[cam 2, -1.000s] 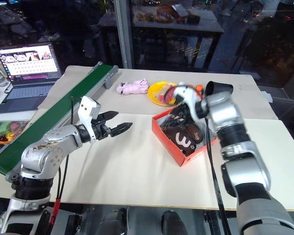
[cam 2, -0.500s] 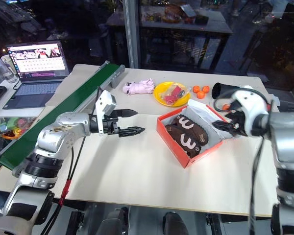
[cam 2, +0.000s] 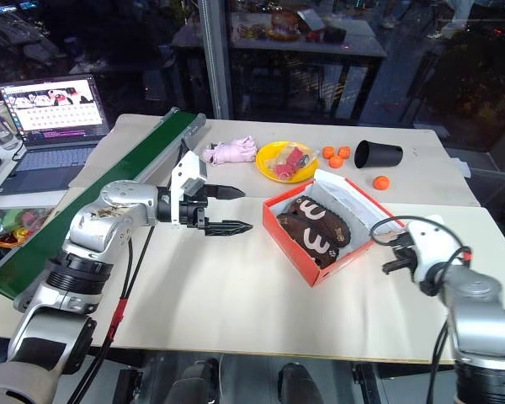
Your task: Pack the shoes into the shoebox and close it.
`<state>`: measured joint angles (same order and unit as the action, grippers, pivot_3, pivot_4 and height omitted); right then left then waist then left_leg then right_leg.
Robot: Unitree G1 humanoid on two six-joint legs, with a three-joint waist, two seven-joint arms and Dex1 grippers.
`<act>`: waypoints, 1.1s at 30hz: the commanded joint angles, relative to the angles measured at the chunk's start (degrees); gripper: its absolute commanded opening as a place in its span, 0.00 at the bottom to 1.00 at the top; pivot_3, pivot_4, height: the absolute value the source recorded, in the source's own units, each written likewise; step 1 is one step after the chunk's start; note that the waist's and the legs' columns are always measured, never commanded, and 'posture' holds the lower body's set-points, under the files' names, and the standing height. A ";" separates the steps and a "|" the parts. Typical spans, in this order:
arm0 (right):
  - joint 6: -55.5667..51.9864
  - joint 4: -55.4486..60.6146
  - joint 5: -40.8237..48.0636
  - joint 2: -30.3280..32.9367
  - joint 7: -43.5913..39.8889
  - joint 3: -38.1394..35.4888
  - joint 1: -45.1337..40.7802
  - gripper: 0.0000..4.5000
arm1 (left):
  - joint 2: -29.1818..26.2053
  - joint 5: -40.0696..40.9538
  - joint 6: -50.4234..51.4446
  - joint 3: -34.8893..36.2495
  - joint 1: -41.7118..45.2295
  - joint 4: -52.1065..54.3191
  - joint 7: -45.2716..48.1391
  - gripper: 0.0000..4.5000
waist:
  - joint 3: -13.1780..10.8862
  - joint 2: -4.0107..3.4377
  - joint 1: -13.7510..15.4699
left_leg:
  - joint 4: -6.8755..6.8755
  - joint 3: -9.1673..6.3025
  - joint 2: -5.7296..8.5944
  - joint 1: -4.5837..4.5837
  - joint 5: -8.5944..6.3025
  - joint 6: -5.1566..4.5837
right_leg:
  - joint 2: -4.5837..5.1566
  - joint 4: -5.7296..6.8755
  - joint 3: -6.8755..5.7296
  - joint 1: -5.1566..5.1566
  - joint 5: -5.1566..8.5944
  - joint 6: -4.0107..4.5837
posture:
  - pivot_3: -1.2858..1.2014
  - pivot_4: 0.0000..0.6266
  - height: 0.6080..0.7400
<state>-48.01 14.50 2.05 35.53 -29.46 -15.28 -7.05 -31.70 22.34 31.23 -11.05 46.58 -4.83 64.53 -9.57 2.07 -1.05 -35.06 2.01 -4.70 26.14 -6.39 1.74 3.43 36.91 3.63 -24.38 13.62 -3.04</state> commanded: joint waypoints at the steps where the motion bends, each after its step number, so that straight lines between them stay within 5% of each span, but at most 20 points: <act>1: 9.02 -5.04 0.05 -2.90 2.76 0.91 -1.07 0.02 | -1.27 -0.05 0.62 1.50 2.73 3.12 0.25 1.00 | 0.00 0.00 0.05 | 0.00 0.00 0.00 0.00 0.00 0.00 | 0.00 -0.01 0.00 0.02 0.00 -0.01 | 0.52 0.24 0.97; 13: 28.95 -23.48 -2.38 -7.21 8.27 4.95 -7.10 0.02 | -4.04 0.90 5.37 3.28 3.11 8.00 -1.51 1.00 | -0.02 -0.03 -0.16 | 0.02 0.00 -0.01 -0.01 -0.01 -0.02 | -0.02 0.00 0.01 0.02 0.00 -0.02 | 0.52 0.24 0.97; 33: 37.60 -34.62 -10.51 -4.87 18.38 8.93 -17.06 0.02 | -4.51 2.34 9.44 4.83 2.11 12.18 -4.28 1.00 | -0.02 -0.03 -0.62 | 0.03 0.00 0.01 -0.03 -0.01 -0.02 | -0.02 0.01 0.05 0.03 -0.01 -0.02 | 0.52 0.24 0.97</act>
<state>-11.92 -20.46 -8.76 30.00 -11.90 -5.29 -22.61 -35.77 23.97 40.32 -7.88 48.36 5.50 60.72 -9.59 2.04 -1.67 -35.03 2.02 -4.69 26.11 -6.40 1.72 3.42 36.92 3.68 -24.35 13.61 -3.06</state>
